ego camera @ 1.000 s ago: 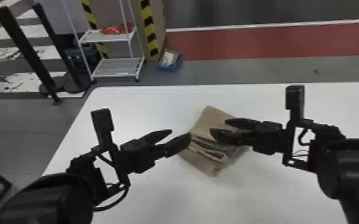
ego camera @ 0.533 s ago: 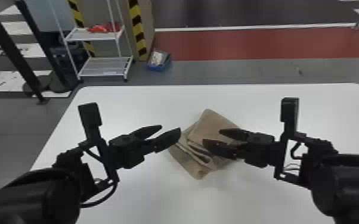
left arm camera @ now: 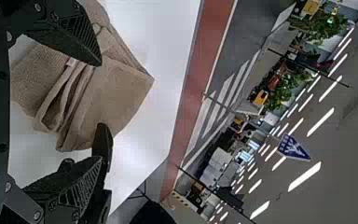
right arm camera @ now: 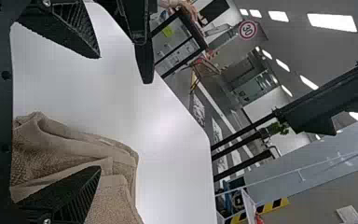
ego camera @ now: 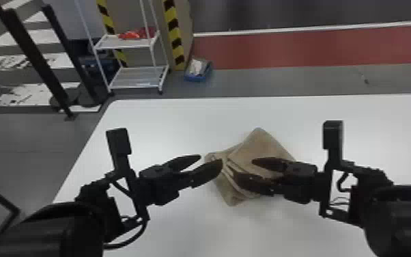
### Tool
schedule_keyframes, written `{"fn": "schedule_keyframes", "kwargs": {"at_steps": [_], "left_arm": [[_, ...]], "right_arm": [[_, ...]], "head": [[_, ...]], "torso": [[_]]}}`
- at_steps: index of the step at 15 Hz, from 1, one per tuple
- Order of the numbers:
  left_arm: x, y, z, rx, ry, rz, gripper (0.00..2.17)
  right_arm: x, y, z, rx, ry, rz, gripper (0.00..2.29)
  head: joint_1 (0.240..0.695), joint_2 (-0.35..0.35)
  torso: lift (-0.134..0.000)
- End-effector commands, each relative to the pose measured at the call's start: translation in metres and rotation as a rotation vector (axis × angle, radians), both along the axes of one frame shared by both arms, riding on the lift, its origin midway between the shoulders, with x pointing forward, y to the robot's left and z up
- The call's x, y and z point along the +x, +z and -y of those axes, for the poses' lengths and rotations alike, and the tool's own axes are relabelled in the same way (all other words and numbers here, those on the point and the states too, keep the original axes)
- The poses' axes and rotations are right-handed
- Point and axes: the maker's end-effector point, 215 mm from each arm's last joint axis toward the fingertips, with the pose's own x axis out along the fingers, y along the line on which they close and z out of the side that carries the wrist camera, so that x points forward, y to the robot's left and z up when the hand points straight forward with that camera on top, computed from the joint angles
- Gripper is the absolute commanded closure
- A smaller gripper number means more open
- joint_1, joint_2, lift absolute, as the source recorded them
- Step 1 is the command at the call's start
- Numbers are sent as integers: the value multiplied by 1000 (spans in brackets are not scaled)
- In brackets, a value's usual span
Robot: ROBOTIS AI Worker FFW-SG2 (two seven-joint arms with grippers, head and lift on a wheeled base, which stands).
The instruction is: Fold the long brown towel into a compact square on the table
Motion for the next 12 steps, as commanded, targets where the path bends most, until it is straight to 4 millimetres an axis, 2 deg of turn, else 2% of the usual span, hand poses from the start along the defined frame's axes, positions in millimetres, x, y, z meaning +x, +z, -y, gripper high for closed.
{"fn": "schedule_keyframes", "kwargs": {"at_steps": [1, 7, 12], "left_arm": [[-4, -1, 0, -1, -1, -3, 198], [-23, 0, -4, 13, 8, -14, 198], [-25, -1, -5, 13, 15, -22, 198]], "right_arm": [[1, 18, -1, 51, 2, 26, 33], [9, 48, -4, 146, -2, 101, 33], [8, 69, -8, 216, 14, 128, 33]], "head": [[695, 172], [695, 177], [695, 189]], "torso": [[-124], [-124], [-124]]}}
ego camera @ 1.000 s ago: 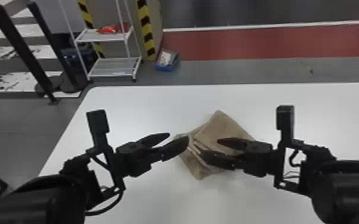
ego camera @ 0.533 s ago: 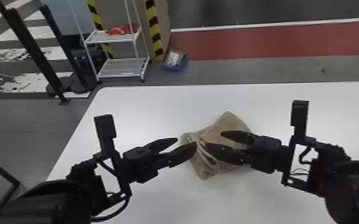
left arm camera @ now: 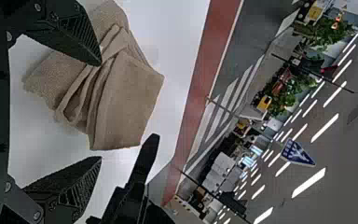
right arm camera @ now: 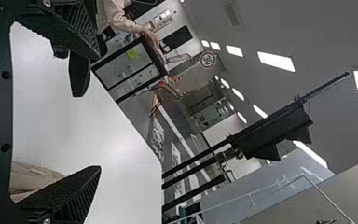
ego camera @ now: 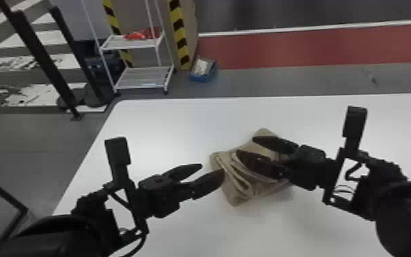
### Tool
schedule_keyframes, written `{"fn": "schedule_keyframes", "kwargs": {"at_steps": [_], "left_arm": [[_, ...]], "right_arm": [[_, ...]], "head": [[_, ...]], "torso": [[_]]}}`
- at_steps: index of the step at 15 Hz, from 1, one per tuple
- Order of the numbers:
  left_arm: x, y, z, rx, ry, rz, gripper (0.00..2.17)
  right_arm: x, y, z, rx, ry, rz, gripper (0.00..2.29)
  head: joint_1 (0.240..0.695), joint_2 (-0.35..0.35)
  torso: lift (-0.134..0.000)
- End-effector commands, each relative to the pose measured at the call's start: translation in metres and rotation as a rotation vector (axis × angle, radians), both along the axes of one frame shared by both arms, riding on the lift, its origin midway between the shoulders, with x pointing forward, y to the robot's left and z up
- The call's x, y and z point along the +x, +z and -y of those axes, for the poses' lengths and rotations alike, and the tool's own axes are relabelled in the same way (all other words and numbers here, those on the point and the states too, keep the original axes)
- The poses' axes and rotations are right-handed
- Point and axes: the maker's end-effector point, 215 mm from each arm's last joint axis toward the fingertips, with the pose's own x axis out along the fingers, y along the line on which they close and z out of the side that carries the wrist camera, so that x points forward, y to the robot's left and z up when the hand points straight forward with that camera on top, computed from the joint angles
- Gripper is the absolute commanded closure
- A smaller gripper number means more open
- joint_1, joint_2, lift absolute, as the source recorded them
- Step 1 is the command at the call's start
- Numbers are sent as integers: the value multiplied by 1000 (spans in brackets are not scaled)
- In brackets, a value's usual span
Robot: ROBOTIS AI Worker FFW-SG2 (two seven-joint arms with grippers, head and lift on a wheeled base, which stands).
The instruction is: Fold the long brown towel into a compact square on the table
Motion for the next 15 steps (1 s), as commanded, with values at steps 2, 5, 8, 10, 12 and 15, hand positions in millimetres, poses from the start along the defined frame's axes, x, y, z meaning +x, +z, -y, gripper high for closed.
{"fn": "schedule_keyframes", "kwargs": {"at_steps": [2, 5, 8, 10, 12, 15], "left_arm": [[1, 2, 2, -2, 0, 4, 198], [1, 1, 3, -2, -1, 0, 198], [1, 3, 5, -8, -5, 3, 198], [0, 3, 8, -11, -11, 3, 198], [-1, 3, 12, -16, -19, 3, 198], [-5, 6, 32, -48, -61, 2, 198]], "right_arm": [[-2, 13, -2, 49, 15, 15, 36], [-4, 24, -1, 91, 23, 26, 36], [-4, 25, -1, 93, 23, 28, 36], [-3, 26, -1, 97, 23, 31, 36], [0, 24, 0, 94, 15, 34, 36], [8, 20, 5, 91, -6, 41, 36]], "head": [[695, 191], [695, 190], [695, 189], [695, 187], [695, 184], [695, 172]], "torso": [[-124], [-124], [-124], [-124], [-124], [-124]]}}
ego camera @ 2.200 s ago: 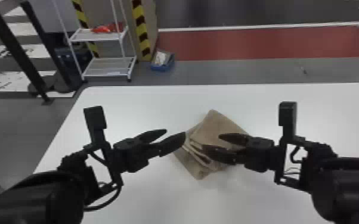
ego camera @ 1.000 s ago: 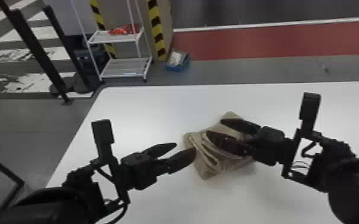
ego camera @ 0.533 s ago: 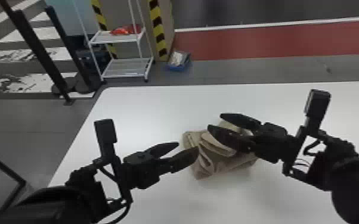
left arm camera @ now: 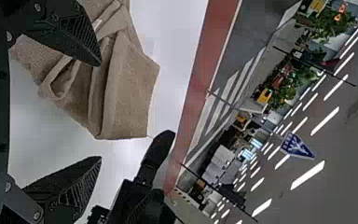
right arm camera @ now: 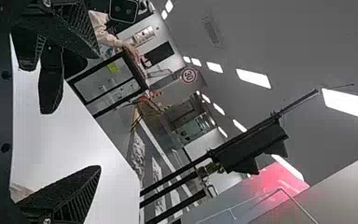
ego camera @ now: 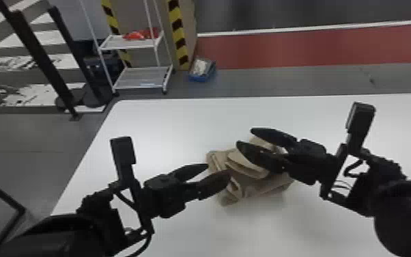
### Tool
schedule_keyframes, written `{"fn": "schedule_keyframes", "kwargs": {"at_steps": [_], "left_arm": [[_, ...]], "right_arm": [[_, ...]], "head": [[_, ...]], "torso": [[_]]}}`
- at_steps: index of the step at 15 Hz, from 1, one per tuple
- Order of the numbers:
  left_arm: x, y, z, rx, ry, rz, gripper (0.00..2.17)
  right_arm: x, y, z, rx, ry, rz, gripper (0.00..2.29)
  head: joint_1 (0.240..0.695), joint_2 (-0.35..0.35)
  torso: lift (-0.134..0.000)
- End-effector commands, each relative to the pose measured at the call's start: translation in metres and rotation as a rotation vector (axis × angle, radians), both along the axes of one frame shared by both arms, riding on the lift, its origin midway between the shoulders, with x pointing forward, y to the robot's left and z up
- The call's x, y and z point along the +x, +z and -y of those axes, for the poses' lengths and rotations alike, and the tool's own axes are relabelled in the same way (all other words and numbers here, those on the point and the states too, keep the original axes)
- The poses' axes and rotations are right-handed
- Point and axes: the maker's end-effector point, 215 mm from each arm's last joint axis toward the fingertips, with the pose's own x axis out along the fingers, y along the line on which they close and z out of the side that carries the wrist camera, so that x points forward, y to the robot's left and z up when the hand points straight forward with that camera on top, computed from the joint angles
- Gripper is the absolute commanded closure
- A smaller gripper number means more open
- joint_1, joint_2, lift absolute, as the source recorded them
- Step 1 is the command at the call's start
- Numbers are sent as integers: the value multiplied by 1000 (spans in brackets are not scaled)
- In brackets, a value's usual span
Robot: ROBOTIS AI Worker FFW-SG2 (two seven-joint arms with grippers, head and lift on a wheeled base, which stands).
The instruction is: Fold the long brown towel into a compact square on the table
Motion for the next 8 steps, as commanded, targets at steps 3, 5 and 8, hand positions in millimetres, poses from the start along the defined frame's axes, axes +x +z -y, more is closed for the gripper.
{"fn": "schedule_keyframes", "kwargs": {"at_steps": [3, 5, 8], "left_arm": [[-4, -11, 33, -49, -66, -35, 198], [-7, -19, 42, -88, -88, -59, 198], [-1, -20, 40, -96, -78, -35, 198]], "right_arm": [[25, -3, 13, -12, -52, 16, 36], [33, 0, 18, -10, -76, 40, 36], [34, -3, 18, -4, -79, 38, 36]], "head": [[695, 145], [695, 111], [695, 89]], "torso": [[-124], [-124], [-124]]}}
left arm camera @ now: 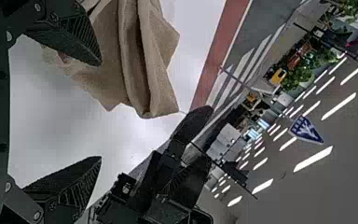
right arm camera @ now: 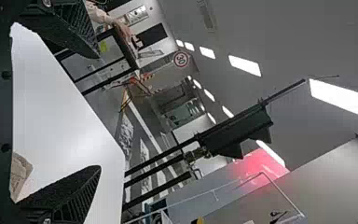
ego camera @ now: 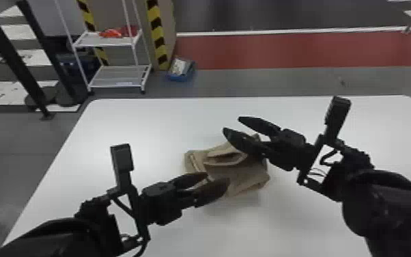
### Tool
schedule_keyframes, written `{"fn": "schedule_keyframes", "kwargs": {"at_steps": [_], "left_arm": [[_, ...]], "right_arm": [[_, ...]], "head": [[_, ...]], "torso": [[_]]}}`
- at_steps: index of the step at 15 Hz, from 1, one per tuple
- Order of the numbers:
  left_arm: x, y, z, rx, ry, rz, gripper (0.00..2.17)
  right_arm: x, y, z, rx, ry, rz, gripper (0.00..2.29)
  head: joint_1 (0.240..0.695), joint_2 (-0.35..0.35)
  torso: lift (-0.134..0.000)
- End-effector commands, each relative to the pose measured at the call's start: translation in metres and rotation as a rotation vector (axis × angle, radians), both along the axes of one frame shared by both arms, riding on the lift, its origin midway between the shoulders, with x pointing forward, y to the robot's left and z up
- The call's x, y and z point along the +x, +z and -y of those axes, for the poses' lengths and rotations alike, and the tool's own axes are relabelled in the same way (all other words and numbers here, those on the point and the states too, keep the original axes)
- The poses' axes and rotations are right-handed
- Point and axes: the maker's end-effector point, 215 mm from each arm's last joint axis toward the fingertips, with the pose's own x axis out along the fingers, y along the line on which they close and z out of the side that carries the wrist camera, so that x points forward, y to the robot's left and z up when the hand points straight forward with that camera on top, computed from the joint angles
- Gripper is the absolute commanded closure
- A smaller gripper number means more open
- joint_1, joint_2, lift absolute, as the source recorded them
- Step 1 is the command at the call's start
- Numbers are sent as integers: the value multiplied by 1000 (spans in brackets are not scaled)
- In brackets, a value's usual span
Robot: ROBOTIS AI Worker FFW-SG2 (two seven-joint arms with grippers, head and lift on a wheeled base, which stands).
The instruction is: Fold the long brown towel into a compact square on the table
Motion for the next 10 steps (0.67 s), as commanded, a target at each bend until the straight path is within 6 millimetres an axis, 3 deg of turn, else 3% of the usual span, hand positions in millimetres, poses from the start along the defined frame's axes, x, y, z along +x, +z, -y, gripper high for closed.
{"fn": "schedule_keyframes", "kwargs": {"at_steps": [1, 5, 7, 10], "left_arm": [[4, 2, -4, -13, 11, 16, 198], [13, 10, -11, -5, 44, 63, 198], [12, 5, -6, -8, 38, 55, 181], [22, 9, -20, -24, 69, 104, 194]], "right_arm": [[-3, -9, -1, 1, 3, -17, 36], [-10, -21, -7, 19, 21, -65, 39], [-14, -27, -15, 12, 36, -74, 39], [-18, -33, -16, 19, 40, -80, 39]], "head": [[695, 86], [695, 94], [695, 104], [695, 112]], "torso": [[-124], [-124], [-124], [-124]]}}
